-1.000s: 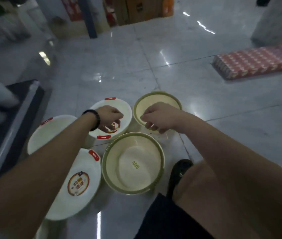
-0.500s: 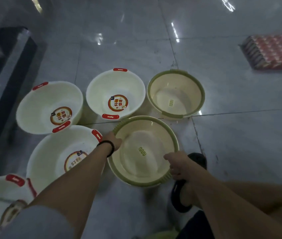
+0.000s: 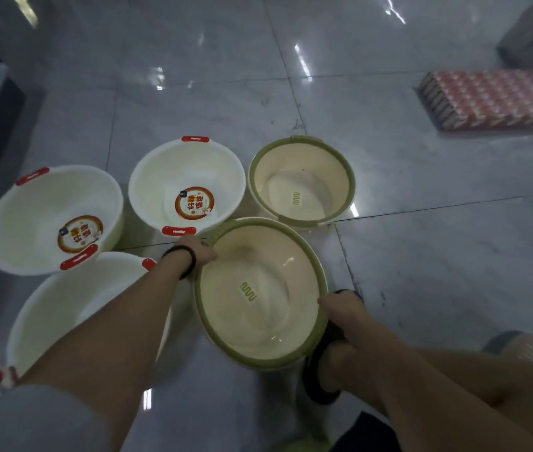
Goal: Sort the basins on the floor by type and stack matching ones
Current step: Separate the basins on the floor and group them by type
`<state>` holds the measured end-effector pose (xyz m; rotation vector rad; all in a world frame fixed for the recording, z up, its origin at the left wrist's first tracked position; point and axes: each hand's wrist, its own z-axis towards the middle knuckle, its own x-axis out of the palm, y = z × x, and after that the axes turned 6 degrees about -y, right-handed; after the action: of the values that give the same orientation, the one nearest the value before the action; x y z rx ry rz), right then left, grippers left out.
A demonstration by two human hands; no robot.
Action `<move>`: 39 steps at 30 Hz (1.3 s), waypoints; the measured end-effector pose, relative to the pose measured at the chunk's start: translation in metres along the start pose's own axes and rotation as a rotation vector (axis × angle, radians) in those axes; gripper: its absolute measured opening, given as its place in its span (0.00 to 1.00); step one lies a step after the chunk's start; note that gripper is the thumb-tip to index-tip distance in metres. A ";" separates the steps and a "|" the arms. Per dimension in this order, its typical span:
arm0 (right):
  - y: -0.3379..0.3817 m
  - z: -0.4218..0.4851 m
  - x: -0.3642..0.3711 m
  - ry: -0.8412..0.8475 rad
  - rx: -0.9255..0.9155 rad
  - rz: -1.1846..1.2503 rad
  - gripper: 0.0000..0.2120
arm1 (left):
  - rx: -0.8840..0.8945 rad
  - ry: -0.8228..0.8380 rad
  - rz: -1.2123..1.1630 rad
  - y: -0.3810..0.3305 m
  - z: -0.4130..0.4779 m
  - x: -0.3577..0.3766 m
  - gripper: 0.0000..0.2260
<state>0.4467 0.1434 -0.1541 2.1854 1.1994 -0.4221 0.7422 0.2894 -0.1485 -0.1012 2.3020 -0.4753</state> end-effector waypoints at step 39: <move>-0.438 -0.013 -0.426 -0.903 0.044 0.905 0.09 | 0.862 0.273 0.282 -0.380 -0.348 0.395 0.22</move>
<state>-0.1519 0.0539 -0.0711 1.9281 -0.2813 -0.8693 0.1915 -0.0411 -0.0565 0.7331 2.1141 -1.3345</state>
